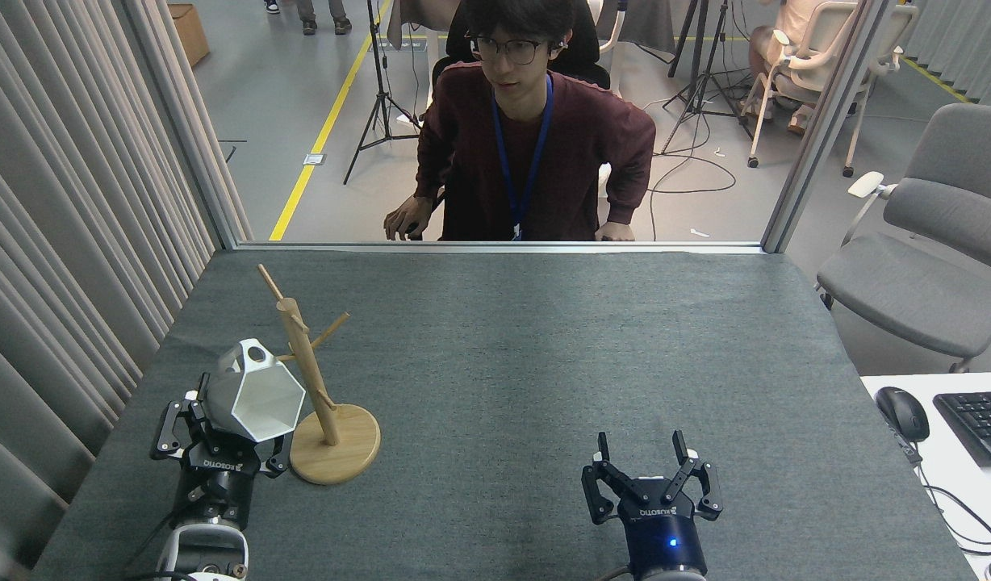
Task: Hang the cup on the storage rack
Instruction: 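Raise the cup with the left gripper onto a rack peg, then release the cup on the peg and lower the left gripper away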
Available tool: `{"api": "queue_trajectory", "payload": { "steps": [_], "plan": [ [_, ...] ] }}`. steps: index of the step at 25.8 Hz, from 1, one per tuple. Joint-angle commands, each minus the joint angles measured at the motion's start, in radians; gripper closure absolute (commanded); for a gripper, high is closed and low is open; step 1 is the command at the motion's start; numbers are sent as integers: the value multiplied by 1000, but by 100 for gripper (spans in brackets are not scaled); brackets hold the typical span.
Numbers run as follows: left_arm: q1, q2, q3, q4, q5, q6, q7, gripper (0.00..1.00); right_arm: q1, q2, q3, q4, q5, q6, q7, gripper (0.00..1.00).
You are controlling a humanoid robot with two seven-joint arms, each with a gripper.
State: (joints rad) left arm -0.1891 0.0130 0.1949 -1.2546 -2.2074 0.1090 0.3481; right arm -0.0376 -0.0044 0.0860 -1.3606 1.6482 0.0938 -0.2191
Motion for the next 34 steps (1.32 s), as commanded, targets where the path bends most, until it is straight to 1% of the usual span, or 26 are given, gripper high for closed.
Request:
{"api": "queue_trajectory", "payload": {
  "steps": [1,2,3,8,10,16,20,24,28,29,31,32,34],
  "plan": [
    [-3,1,-29,3,-9,0,0,24,-2,0,0,0,1,0,0,2],
    [-1,-1,-32,3,-6,0,2,4,-2,0,0,0,-1,0,0,2],
    [-1,-1,-34,1,-3,-3,2,0,-2,0,0,0,-1,0,0,2],
    [2,-2,-89,-9,-5,-5,2,0,-4,-3,0,0,-1,0,0,2],
    [2,-11,-89,-8,-5,-5,2,0,-4,-5,-2,0,-2,0,0,2],
    [14,-11,-89,-14,-3,-3,2,0,-4,-5,-2,0,-2,0,0,2],
    [74,-10,-81,-51,5,-3,2,0,-4,-5,0,0,-2,0,0,2],
    [154,-10,-65,-92,8,0,2,0,-11,-5,0,0,-2,0,0,2],
    [243,-18,-58,-161,9,0,2,0,-18,-5,0,0,-1,0,0,2],
    [263,-21,-57,-184,21,-3,2,0,-18,-5,0,0,-1,0,0,2],
    [290,-21,-58,-224,118,-22,0,0,-18,-11,0,-2,-1,-2,0,2],
    [303,-21,-60,-256,181,-34,-1,0,-16,-11,0,-2,-1,-2,0,2],
    [329,-19,-60,-342,387,-127,-20,0,-4,-20,0,-9,-1,-6,-3,2]
  ]
}}
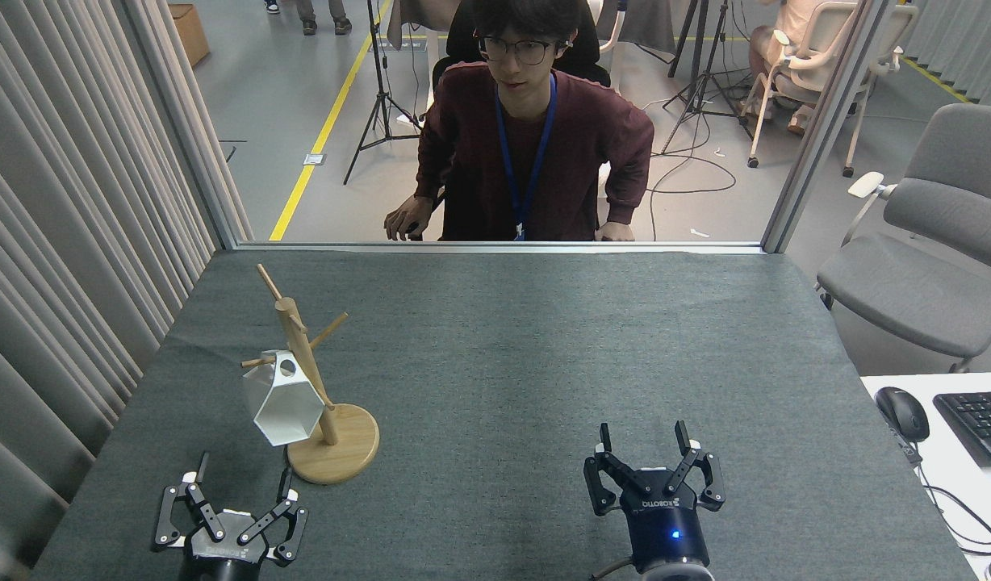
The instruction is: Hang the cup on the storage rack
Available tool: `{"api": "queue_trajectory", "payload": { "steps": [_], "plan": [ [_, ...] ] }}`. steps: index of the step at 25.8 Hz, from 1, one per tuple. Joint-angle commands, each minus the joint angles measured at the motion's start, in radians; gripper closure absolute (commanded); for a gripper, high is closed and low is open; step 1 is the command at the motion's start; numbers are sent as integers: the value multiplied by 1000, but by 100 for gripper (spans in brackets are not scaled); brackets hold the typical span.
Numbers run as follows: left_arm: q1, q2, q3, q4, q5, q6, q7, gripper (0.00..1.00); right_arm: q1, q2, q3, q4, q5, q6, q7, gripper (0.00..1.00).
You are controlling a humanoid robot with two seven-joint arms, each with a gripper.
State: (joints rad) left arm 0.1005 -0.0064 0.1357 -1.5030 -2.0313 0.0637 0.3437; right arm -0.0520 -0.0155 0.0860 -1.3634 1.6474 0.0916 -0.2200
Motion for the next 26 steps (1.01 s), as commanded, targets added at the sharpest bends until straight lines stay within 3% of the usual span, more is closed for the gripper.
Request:
{"api": "queue_trajectory", "payload": {
  "steps": [1,3,5,10,16,26],
  "plan": [
    [45,0,-1,-118,338,-137,-29,0,15,-24,0,-11,-1,-15,-2,2],
    [47,0,-2,-131,517,-196,-101,0,27,-49,0,-19,-1,-38,-5,2],
    [44,-1,-5,-131,556,-197,-147,0,58,-54,-2,-39,-3,-47,-9,2],
    [64,-38,-38,-121,545,-199,-169,0,166,-49,-2,-177,-3,-92,-22,2],
    [76,-41,-39,-121,536,-197,-170,0,290,-35,-6,-264,-3,-86,-50,2],
    [73,-29,-38,-112,516,-197,-153,0,304,-26,-40,-266,0,-76,-64,2]
  ]
}}
